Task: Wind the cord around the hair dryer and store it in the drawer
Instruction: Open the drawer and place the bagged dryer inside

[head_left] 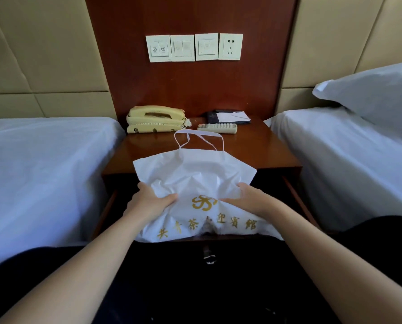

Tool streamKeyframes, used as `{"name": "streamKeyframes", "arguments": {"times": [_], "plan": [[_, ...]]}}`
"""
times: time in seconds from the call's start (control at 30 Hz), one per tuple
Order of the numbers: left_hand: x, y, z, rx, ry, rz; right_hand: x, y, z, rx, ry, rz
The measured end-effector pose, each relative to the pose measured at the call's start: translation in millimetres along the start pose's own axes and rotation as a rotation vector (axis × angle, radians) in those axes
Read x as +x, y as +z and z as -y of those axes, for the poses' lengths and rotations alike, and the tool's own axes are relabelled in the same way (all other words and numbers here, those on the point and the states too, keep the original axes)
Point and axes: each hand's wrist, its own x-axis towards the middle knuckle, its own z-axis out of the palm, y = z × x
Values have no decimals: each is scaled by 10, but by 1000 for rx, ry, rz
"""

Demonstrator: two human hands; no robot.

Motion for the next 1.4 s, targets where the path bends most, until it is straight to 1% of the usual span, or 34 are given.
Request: {"name": "streamKeyframes", "arguments": {"times": [0.1,0.2,0.3,0.37,0.47,0.53,0.6,0.67,0.73,0.77,0.8,0.87,0.93,1.03,1.1,1.17,1.23,1.3,1.33,1.4], "plan": [[33,52,41,176,56,-57,35,110,11,-126,26,-89],[69,134,116,262,100,-113,98,161,34,-189,19,-178],[89,185,103,332,144,-257,144,186,20,-258,-43,-379],[110,202,85,400,152,-312,187,178,-23,-272,-61,-485],[135,215,168,490,120,-305,220,170,-119,-318,-81,-555],[118,199,220,518,61,-273,215,178,-178,-362,-78,-568],[48,202,240,554,50,-293,172,189,-240,-413,-56,-558],[-33,205,226,495,119,-419,109,195,-299,-485,-49,-581],[-95,189,150,395,269,-545,75,158,-317,-509,-114,-663],[-114,180,89,386,364,-556,79,118,-292,-484,-177,-702],[-118,171,19,397,454,-515,103,73,-244,-447,-243,-718],[-51,167,-134,425,591,-388,218,-7,-78,-402,-344,-684],[97,166,-273,456,643,-324,396,-41,119,-365,-386,-606],[363,168,-434,438,611,-246,641,-27,301,-292,-382,-451],[503,192,-454,448,599,-195,720,23,300,-308,-410,-410],[563,226,-411,493,643,-194,718,91,239,-337,-470,-462],[521,294,-309,506,723,-246,670,169,174,-296,-522,-478],[445,383,-166,484,790,-336,578,225,128,-230,-529,-428],[401,413,-105,477,794,-349,529,240,108,-220,-529,-393],[321,421,-57,461,784,-268,447,255,69,-217,-521,-320]]}}
